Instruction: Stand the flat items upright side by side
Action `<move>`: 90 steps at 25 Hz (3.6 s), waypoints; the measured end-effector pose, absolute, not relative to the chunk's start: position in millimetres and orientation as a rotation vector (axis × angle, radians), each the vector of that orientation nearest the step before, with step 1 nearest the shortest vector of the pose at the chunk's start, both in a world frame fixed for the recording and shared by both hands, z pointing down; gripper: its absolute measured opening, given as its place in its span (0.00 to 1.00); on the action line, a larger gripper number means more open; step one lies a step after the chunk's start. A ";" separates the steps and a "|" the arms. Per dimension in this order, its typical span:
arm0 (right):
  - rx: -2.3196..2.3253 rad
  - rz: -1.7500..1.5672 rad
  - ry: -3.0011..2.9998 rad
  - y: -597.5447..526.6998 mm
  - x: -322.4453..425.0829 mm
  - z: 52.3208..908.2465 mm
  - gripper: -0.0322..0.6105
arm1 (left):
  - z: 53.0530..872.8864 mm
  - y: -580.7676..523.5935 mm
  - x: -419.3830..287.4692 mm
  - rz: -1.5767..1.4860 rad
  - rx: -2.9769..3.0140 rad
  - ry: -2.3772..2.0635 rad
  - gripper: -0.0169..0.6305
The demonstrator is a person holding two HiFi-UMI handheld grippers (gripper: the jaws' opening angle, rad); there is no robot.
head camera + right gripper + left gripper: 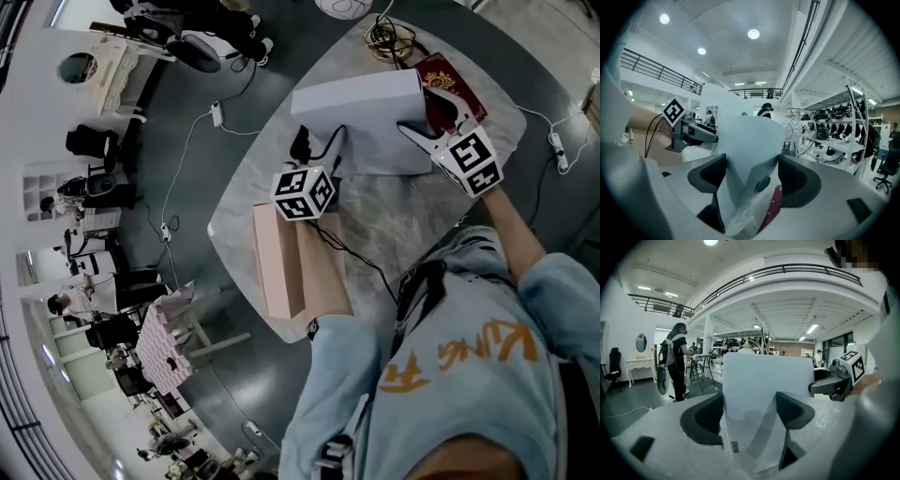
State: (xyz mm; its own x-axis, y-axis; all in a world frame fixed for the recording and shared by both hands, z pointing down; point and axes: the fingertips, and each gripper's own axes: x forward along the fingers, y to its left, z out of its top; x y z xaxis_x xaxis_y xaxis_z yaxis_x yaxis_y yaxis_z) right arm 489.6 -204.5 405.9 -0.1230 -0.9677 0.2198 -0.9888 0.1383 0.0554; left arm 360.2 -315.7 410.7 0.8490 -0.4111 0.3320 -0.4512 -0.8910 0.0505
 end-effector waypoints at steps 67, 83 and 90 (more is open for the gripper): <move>1.547 0.061 -2.409 -84.8 190.6 418.8 0.05 | 459.6 -62.5 14.8 0.367 2.473 -1.645 0.31; 1.560 0.088 -2.332 -110.7 205.4 427.3 0.05 | 475.0 -120.6 31.7 0.455 2.655 -1.347 0.61; 1.551 0.104 -2.304 -116.2 211.3 434.1 0.05 | 478.0 -134.2 43.0 0.443 2.684 -1.266 0.60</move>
State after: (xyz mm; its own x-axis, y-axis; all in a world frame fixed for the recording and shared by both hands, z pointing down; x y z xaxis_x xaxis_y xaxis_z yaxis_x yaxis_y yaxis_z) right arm 211.3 -116.2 434.1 -0.3326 -0.8819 0.3341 -0.9083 0.3949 0.1380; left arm 43.0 -134.2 478.0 0.6023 -0.7304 0.3222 -0.7720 -0.6356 0.0022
